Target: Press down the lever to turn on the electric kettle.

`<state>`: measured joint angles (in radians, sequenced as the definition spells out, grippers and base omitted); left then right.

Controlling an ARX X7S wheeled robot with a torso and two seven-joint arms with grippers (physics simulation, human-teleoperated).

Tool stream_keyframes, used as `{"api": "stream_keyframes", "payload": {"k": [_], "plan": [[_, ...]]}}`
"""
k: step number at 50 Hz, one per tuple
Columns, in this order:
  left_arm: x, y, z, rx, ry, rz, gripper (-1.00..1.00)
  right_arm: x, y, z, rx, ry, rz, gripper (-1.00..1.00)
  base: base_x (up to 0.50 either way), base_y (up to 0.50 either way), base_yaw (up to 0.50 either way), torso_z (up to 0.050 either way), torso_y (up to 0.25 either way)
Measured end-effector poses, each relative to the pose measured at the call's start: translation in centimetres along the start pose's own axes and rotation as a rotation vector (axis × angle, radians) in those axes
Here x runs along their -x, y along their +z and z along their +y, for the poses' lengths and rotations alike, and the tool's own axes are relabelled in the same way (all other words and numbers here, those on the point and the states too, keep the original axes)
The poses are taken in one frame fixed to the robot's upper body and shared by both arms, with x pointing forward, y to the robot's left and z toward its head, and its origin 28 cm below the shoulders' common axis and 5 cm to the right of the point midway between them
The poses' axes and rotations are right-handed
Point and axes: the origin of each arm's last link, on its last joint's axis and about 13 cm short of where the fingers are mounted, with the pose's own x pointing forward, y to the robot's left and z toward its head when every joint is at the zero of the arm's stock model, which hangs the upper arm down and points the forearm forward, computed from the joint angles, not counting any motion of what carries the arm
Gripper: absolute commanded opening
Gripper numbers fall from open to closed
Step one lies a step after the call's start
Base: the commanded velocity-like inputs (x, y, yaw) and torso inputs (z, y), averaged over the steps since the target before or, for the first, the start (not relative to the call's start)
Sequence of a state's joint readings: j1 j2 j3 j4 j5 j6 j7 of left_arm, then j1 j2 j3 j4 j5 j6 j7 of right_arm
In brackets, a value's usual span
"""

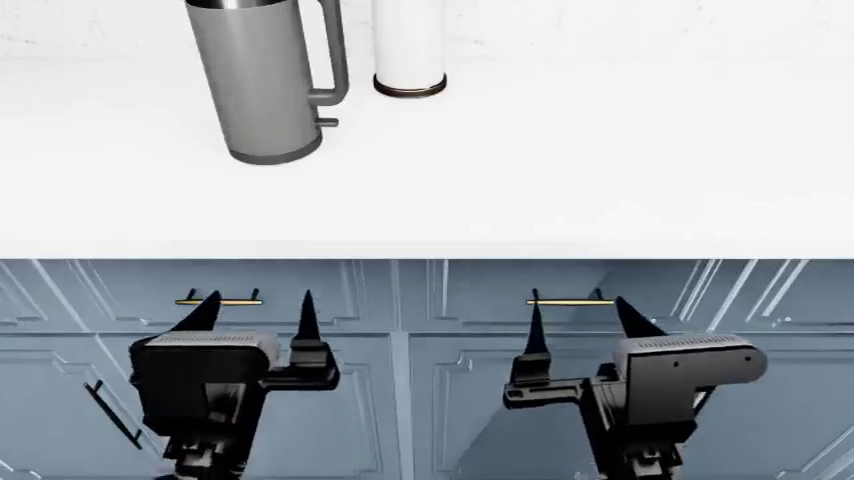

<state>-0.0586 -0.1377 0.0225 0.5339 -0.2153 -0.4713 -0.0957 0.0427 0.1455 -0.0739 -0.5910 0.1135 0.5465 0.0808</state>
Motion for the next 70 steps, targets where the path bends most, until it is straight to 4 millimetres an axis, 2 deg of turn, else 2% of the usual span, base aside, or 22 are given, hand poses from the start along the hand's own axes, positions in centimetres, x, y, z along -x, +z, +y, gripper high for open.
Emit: {"api": "stream_keyframes", "payload": {"k": [16, 28, 42, 70], "plan": [[-2.5, 6.2, 0.1, 0.015, -0.05, 0.015, 1.0, -2.0, 5.9, -0.7, -0.005, 0.064, 0.042, 1.0, 0.0, 0.0, 0.0, 0.0, 0.0], [-4.5, 8.7, 0.4, 0.017, -0.035, 0.034, 1.0, -3.6, 8.6, -1.6, 0.005, 0.041, 0.038, 1.0, 0.0, 0.0, 0.0, 0.0, 0.0], [-5.2, 9.6, 0.5, 0.009, -0.023, 0.033, 1.0, -4.3, 9.8, -2.2, 0.001, 0.006, 0.02, 1.0, 0.0, 0.0, 0.0, 0.0, 0.0], [-5.3, 9.5, 0.7, 0.009, -0.018, 0.041, 1.0, -4.1, 9.8, -2.3, 0.013, 0.007, 0.014, 1.0, 0.0, 0.0, 0.0, 0.0, 0.0]]}}
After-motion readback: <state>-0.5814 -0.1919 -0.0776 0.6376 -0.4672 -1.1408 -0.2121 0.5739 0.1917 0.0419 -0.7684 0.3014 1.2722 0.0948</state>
